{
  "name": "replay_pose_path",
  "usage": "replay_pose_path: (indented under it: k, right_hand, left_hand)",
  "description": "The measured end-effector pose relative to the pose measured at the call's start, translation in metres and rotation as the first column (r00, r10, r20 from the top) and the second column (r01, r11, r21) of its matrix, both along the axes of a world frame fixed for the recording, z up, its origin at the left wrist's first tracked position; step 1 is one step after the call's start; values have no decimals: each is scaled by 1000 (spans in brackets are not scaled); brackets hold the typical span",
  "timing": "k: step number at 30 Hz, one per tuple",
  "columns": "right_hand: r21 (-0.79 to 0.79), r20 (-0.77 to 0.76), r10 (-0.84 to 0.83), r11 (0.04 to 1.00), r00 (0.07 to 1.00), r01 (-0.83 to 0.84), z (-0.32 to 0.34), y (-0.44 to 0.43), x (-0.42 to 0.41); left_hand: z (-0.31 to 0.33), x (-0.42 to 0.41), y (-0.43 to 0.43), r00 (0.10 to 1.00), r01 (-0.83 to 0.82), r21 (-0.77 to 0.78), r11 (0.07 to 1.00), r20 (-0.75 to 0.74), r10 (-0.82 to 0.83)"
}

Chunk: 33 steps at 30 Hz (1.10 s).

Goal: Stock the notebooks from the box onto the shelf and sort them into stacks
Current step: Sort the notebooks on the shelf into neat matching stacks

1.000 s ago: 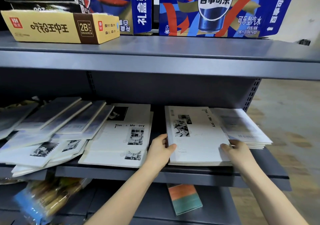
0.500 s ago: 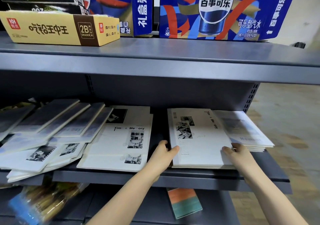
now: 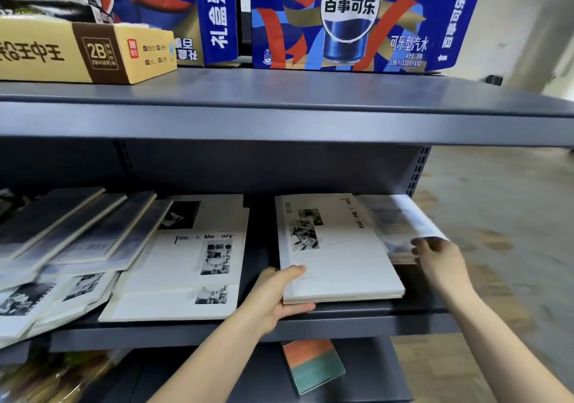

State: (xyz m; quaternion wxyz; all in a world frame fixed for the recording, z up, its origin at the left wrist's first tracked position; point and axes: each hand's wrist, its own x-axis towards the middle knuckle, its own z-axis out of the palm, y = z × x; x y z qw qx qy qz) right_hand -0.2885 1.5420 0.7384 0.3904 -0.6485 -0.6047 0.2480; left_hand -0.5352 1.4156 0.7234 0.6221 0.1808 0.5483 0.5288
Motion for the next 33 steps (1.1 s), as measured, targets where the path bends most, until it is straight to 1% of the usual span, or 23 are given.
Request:
replay_pose_path:
  k: [2, 3, 4, 5, 6, 7, 8, 9, 10, 11, 12, 13, 15, 16, 18, 22, 26, 29, 31, 33]
  right_hand:
    - [23, 49, -83, 996, 995, 82, 3, 18, 19]
    - [32, 96, -104, 994, 990, 102, 4, 25, 26]
    - [41, 126, -117, 993, 985, 113, 5, 31, 32]
    - [35, 137, -123, 992, 983, 120, 4, 36, 38]
    - [29, 140, -127, 992, 982, 124, 4, 41, 43]
    - [17, 148, -129, 992, 981, 128, 3, 44, 47]
    - [7, 162, -124, 992, 979, 124, 3, 47, 49]
    - [3, 182, -118, 993, 976, 120, 1, 49, 53]
    - [1, 188, -114, 993, 976, 116, 0, 52, 56]
    - [-2, 178, -115, 993, 977, 117, 0, 54, 59]
    - [0, 162, -116, 993, 980, 118, -1, 55, 61]
    - [4, 138, -120, 993, 983, 120, -2, 57, 63]
    - [4, 54, -133, 991, 990, 133, -5, 60, 69]
    - [1, 18, -135, 991, 991, 135, -6, 61, 72]
    - [-15, -40, -100, 995, 994, 100, -11, 65, 75]
    - [-82, -156, -28, 997, 987, 16, -20, 74, 82]
    - [-110, -190, 31, 993, 981, -52, -24, 76, 85]
    - [-106, -227, 66, 990, 972, -92, -25, 76, 85]
    - [-109, -207, 106, 985, 973, -131, -25, 76, 84]
    - [-122, -195, 128, 981, 972, -154, -26, 78, 83]
  left_hand:
    - [-2, -3, 4, 1000, 4, -8, 1000, -8, -4]
    - [-5, -4, 7, 999, -10, -23, 1000, -51, 8]
    - [-5, -2, 10, 992, -37, -35, 999, -125, 33]
    - [-4, -1, 12, 970, -54, -41, 998, -238, 43]
    - [-1, 1, 15, 923, -80, -21, 997, -379, 66]
    - [3, 2, 18, 855, -123, 11, 992, -506, 112]
    - [8, 2, 21, 769, -165, 61, 984, -618, 167]
    - [12, 4, 25, 660, -175, 120, 977, -722, 207]
    - [19, 8, 27, 552, -161, 174, 972, -800, 235]
    - [27, 14, 30, 460, -132, 233, 963, -846, 268]
    - [34, 20, 34, 396, -85, 292, 953, -867, 301]
    - [40, 28, 38, 360, -28, 338, 941, -875, 325]
    - [52, 50, 49, 345, 92, 357, 930, -887, 306]
    - [58, 64, 57, 337, 162, 337, 928, -902, 269]
    - [64, 91, 72, 290, 287, 272, 919, -938, 188]
    - [57, 143, 108, 176, 452, 161, 877, -980, 89]
    - [36, 170, 133, -33, 508, 3, 861, -999, 23]
    - [24, 177, 140, -160, 486, -66, 872, -987, 15]
    - [17, 180, 144, -267, 461, -112, 881, -964, 17]
    - [14, 182, 147, -331, 428, -153, 891, -943, -2]
